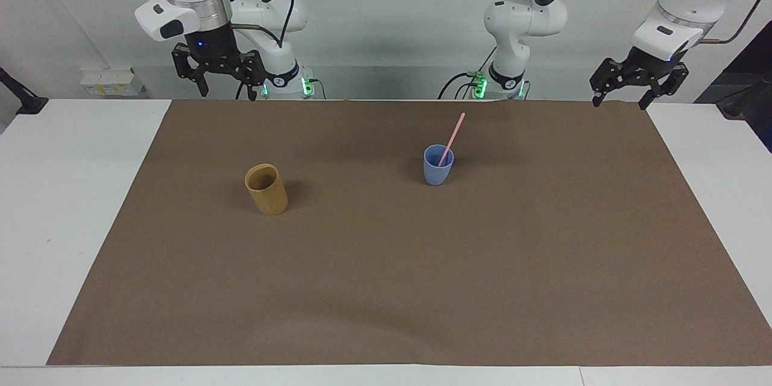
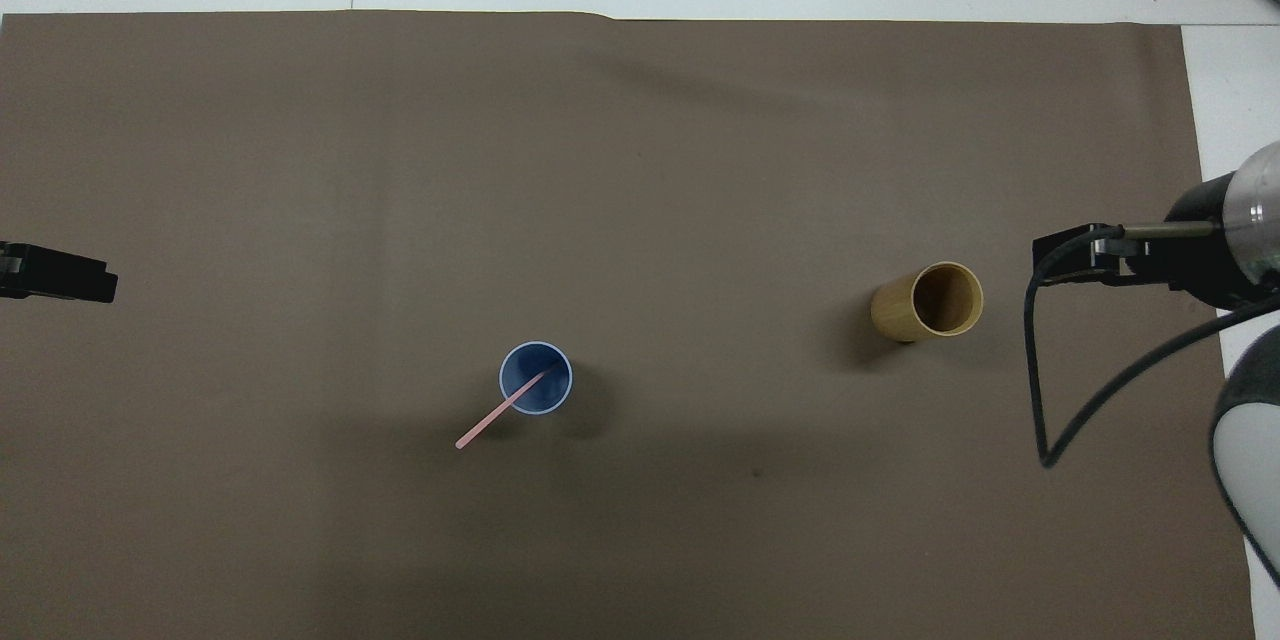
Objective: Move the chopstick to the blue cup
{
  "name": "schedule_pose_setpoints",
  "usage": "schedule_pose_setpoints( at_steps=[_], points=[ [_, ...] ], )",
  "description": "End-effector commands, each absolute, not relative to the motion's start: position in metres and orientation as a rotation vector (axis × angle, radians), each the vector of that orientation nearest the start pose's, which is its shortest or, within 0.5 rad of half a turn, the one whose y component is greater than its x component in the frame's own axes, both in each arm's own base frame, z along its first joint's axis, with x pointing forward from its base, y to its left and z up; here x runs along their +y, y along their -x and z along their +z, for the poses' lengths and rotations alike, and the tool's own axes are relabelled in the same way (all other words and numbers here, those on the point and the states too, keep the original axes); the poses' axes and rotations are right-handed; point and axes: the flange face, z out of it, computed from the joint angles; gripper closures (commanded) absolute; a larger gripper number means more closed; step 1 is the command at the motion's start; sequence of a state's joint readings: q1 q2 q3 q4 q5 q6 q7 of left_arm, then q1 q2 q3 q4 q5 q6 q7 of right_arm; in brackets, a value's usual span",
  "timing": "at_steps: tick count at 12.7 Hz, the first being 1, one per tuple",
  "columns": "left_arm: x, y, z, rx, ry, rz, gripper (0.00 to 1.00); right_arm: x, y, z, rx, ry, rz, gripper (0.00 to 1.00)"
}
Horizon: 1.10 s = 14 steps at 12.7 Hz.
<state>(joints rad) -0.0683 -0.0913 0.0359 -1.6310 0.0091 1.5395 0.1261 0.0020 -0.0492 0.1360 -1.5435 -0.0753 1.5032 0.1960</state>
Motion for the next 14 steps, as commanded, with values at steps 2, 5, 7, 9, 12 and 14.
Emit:
schedule_pose_setpoints(
  at_steps=[2,5,7,9,12,14],
  points=[
    [-0.015,-0.516,0.647,0.249,3.124,0.018,0.0,0.062,-0.533,0.661,0.079,3.186,-0.03,0.0],
    [-0.016,-0.515,0.648,0.249,3.124,0.015,0.0,0.052,-0.534,0.66,0.093,3.17,-0.037,0.0],
    [-0.016,-0.515,0.645,0.252,3.124,0.025,0.0,0.047,-0.536,0.661,0.111,3.145,-0.049,0.0],
    [-0.017,-0.515,0.646,0.252,3.125,0.01,0.0,0.046,-0.536,0.661,0.114,3.142,-0.049,0.0],
    [-0.021,-0.515,0.648,0.271,3.122,0.008,0.0,0.045,-0.536,0.66,0.113,3.139,-0.048,0.0],
    [-0.02,-0.515,0.647,0.285,3.121,0.01,0.0,0.046,-0.536,0.66,0.113,3.139,-0.048,0.0]
  ],
)
